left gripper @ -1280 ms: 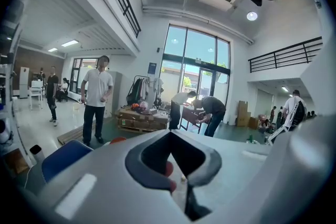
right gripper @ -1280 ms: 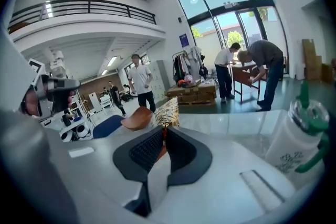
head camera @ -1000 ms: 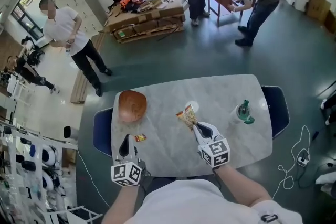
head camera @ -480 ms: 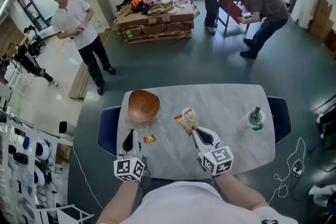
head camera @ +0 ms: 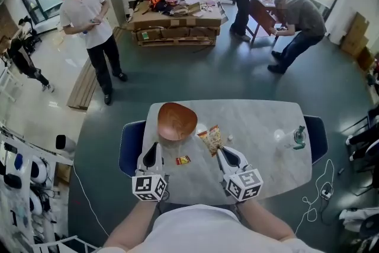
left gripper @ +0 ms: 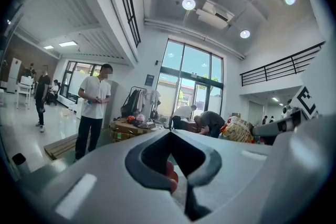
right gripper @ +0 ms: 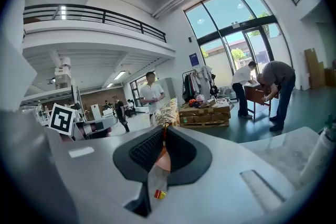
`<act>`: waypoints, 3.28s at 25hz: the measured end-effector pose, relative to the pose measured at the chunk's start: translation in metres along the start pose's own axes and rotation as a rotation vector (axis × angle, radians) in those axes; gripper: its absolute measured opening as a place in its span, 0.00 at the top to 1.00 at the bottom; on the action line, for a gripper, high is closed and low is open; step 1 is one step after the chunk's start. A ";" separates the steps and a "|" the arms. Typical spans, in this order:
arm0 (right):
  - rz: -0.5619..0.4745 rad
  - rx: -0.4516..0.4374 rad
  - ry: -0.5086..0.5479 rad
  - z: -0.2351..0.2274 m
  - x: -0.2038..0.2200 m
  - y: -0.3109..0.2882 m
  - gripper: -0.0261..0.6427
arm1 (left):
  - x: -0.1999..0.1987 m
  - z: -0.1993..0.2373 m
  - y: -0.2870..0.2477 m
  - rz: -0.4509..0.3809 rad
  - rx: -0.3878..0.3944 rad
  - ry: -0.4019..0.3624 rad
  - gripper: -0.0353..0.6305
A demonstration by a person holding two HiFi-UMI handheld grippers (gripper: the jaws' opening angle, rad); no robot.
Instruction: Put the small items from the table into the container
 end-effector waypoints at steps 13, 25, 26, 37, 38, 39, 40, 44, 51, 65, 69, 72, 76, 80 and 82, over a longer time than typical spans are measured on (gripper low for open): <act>0.286 0.058 -0.133 0.016 0.105 -0.105 0.89 | 0.023 0.105 0.026 0.067 -0.044 0.040 0.94; 0.697 0.127 -0.164 -0.029 0.245 -0.266 0.89 | 0.064 0.197 0.112 0.200 -0.286 0.073 0.94; 0.712 0.142 -0.164 -0.033 0.249 -0.273 0.89 | 0.067 0.203 0.120 0.207 -0.308 0.076 0.94; 0.718 0.302 -0.166 -0.053 0.271 -0.308 0.82 | 0.083 0.237 0.174 0.238 -0.423 0.104 0.94; 0.702 0.300 -0.175 -0.053 0.270 -0.308 0.80 | 0.082 0.237 0.173 0.235 -0.422 0.102 0.94; 0.679 0.295 -0.184 -0.052 0.268 -0.308 0.78 | 0.081 0.238 0.173 0.232 -0.422 0.099 0.94; 0.653 0.289 -0.191 -0.051 0.264 -0.307 0.75 | 0.080 0.238 0.172 0.230 -0.420 0.096 0.94; 0.522 0.230 -0.195 -0.045 0.232 -0.297 0.66 | 0.073 0.230 0.159 0.212 -0.389 0.081 0.94; 0.200 0.054 -0.158 -0.011 0.122 -0.235 0.63 | 0.053 0.183 0.110 0.142 -0.263 0.051 0.94; -0.190 0.036 0.127 0.012 -0.039 -0.007 0.73 | -0.017 -0.035 -0.005 -0.028 0.173 0.032 0.94; -0.210 0.102 0.119 -0.010 -0.040 0.029 0.76 | -0.032 -0.098 -0.011 -0.066 0.309 -0.003 0.94; -0.203 0.125 0.105 -0.014 -0.031 0.041 0.78 | -0.032 -0.123 -0.013 -0.067 0.358 -0.016 0.94; -0.181 0.124 0.088 -0.016 -0.022 0.047 0.79 | -0.027 -0.132 -0.015 -0.036 0.339 -0.023 0.94; -0.171 0.133 0.081 -0.027 -0.019 0.052 0.81 | -0.023 -0.136 -0.014 -0.023 0.316 -0.014 0.94; -0.171 0.142 0.077 -0.032 -0.020 0.053 0.81 | -0.023 -0.137 -0.015 -0.027 0.311 -0.011 0.94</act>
Point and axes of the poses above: the fingertips, and each gripper's own axes: y backward along the fingers, z to its left, x out of its underside, the point moved 2 cm from there along y, backward along the fingers, and after that the axes turned 7 degrees about -z, right-handed, at the moved point
